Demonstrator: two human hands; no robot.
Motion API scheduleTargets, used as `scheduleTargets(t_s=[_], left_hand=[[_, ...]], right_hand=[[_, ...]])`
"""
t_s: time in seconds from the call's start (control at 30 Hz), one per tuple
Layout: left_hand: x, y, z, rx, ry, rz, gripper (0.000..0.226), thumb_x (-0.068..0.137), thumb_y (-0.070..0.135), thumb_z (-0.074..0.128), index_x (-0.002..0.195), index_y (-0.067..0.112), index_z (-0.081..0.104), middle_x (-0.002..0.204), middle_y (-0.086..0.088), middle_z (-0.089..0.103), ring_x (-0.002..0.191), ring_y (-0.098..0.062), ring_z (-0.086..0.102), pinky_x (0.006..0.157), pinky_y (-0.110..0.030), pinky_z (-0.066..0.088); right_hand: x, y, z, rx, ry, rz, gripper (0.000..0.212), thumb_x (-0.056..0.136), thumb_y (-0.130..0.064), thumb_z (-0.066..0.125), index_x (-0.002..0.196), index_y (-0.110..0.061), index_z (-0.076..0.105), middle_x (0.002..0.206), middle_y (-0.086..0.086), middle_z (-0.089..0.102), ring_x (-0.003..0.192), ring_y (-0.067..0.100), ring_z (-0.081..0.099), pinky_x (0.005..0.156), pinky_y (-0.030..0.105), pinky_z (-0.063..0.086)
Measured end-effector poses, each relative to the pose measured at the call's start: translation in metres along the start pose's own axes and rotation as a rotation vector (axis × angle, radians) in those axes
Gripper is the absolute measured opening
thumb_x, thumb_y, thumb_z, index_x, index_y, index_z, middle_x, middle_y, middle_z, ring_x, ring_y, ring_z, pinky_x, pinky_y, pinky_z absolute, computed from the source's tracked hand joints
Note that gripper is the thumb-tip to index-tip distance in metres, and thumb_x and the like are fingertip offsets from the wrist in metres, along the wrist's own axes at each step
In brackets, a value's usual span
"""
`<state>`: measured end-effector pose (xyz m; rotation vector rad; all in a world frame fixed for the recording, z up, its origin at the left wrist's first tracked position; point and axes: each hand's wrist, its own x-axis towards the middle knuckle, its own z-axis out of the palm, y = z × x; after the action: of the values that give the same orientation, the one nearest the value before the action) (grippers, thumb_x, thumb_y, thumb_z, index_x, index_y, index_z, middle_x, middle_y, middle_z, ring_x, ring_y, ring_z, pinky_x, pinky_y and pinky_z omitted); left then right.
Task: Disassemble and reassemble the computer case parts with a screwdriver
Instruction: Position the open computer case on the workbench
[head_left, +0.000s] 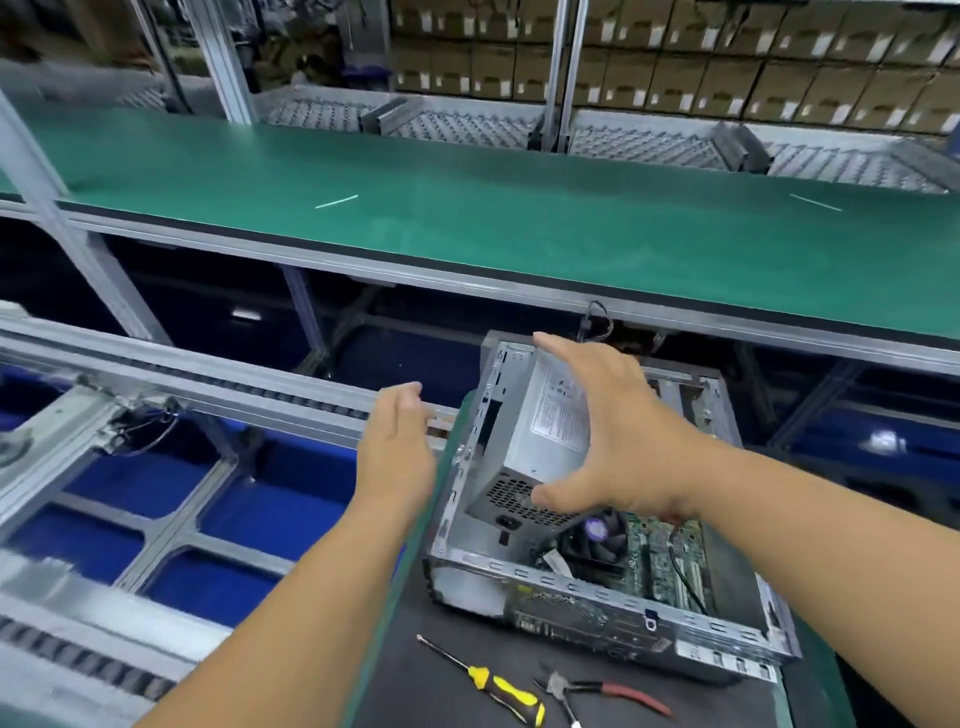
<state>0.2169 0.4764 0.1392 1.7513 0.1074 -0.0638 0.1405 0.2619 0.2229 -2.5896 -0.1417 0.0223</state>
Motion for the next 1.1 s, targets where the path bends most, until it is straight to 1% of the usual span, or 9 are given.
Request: scheduleTargets(t_s=[0.13, 0.2, 0.3, 0.4, 0.57, 0.73, 0.87, 0.97, 1.1], left_hand=[[0.001, -0.041, -0.001, 0.12, -0.051, -0.08, 0.034, 0.106, 0.048, 0.029, 0.129, 0.039, 0.052, 0.113, 0.016, 0.056, 0.097, 0.003, 0.05, 0.089, -0.037, 0.038], [-0.004, -0.054, 0.007, 0.155, -0.064, -0.128, 0.035, 0.106, 0.046, 0.028, 0.129, 0.034, 0.052, 0.114, 0.012, 0.055, 0.092, 0.0, 0.051, 0.086, -0.035, 0.037], [-0.008, -0.065, 0.018, 0.137, -0.068, -0.203, 0.028, 0.104, 0.045, 0.027, 0.104, 0.045, 0.055, 0.106, 0.009, 0.061, 0.086, -0.015, 0.057, 0.069, -0.035, 0.046], [-0.004, -0.07, 0.021, 0.199, -0.037, -0.152, 0.03, 0.104, 0.043, 0.027, 0.088, 0.046, 0.052, 0.096, 0.014, 0.06, 0.083, -0.004, 0.055, 0.063, -0.025, 0.041], [0.003, -0.081, 0.024, 0.292, -0.035, -0.088, 0.03, 0.107, 0.04, 0.028, 0.103, 0.036, 0.057, 0.094, 0.019, 0.059, 0.087, 0.003, 0.054, 0.068, -0.018, 0.038], [0.003, -0.083, 0.026, 0.26, -0.012, -0.131, 0.036, 0.105, 0.044, 0.027, 0.104, 0.034, 0.062, 0.098, 0.009, 0.067, 0.091, -0.012, 0.063, 0.08, -0.038, 0.052], [0.001, -0.082, 0.027, 0.258, -0.013, -0.123, 0.037, 0.104, 0.046, 0.026, 0.103, 0.037, 0.062, 0.097, 0.009, 0.068, 0.091, -0.014, 0.065, 0.08, -0.038, 0.053], [0.001, -0.083, 0.026, 0.299, -0.011, -0.088, 0.038, 0.104, 0.047, 0.024, 0.102, 0.039, 0.062, 0.096, 0.012, 0.067, 0.09, -0.008, 0.064, 0.075, -0.032, 0.05], [0.001, -0.084, 0.026, 0.343, -0.003, -0.058, 0.037, 0.105, 0.049, 0.024, 0.104, 0.042, 0.06, 0.097, 0.015, 0.066, 0.09, -0.001, 0.061, 0.074, -0.027, 0.047]], right_hand=[[0.009, 0.006, 0.027, -0.009, -0.018, 0.037, 0.139, 0.048, -0.063, 0.088, 0.157, -0.05, 0.002, 0.154, -0.017, 0.018, 0.147, 0.012, 0.011, 0.119, 0.05, 0.031], [0.014, 0.007, 0.037, -0.037, -0.025, 0.032, 0.141, 0.046, -0.061, 0.087, 0.158, -0.046, 0.002, 0.155, -0.015, 0.015, 0.148, 0.013, 0.008, 0.119, 0.048, 0.033], [0.018, 0.006, 0.047, -0.083, -0.035, -0.002, 0.145, 0.044, -0.062, 0.086, 0.16, -0.041, 0.001, 0.157, -0.012, 0.01, 0.15, 0.014, 0.003, 0.118, 0.043, 0.031], [0.013, 0.006, 0.055, -0.102, -0.048, -0.018, 0.145, 0.044, -0.065, 0.083, 0.16, -0.038, 0.0, 0.158, -0.011, 0.007, 0.152, 0.017, 0.001, 0.119, 0.042, 0.029], [-0.001, 0.009, 0.069, -0.11, -0.045, -0.055, 0.142, 0.045, -0.07, 0.079, 0.158, -0.036, 0.002, 0.157, -0.01, 0.006, 0.149, 0.016, 0.0, 0.115, 0.034, 0.025], [0.011, 0.023, 0.078, -0.096, -0.059, 0.004, 0.142, 0.043, -0.07, 0.077, 0.158, -0.039, -0.001, 0.157, -0.012, 0.003, 0.15, 0.015, -0.004, 0.116, 0.039, 0.031], [0.023, 0.039, 0.093, -0.124, -0.084, 0.028, 0.145, 0.043, -0.07, 0.078, 0.16, -0.033, 0.001, 0.159, -0.01, 0.003, 0.153, 0.024, -0.003, 0.12, 0.043, 0.031], [0.027, 0.048, 0.106, -0.016, -0.131, 0.13, 0.143, 0.046, -0.071, 0.079, 0.16, -0.039, -0.002, 0.157, -0.001, 0.02, 0.15, 0.025, 0.009, 0.117, 0.045, 0.037], [0.031, 0.053, 0.119, -0.031, -0.17, 0.135, 0.143, 0.046, -0.073, 0.076, 0.159, -0.042, -0.007, 0.139, 0.011, 0.048, 0.14, 0.032, 0.021, 0.106, 0.042, 0.043]])
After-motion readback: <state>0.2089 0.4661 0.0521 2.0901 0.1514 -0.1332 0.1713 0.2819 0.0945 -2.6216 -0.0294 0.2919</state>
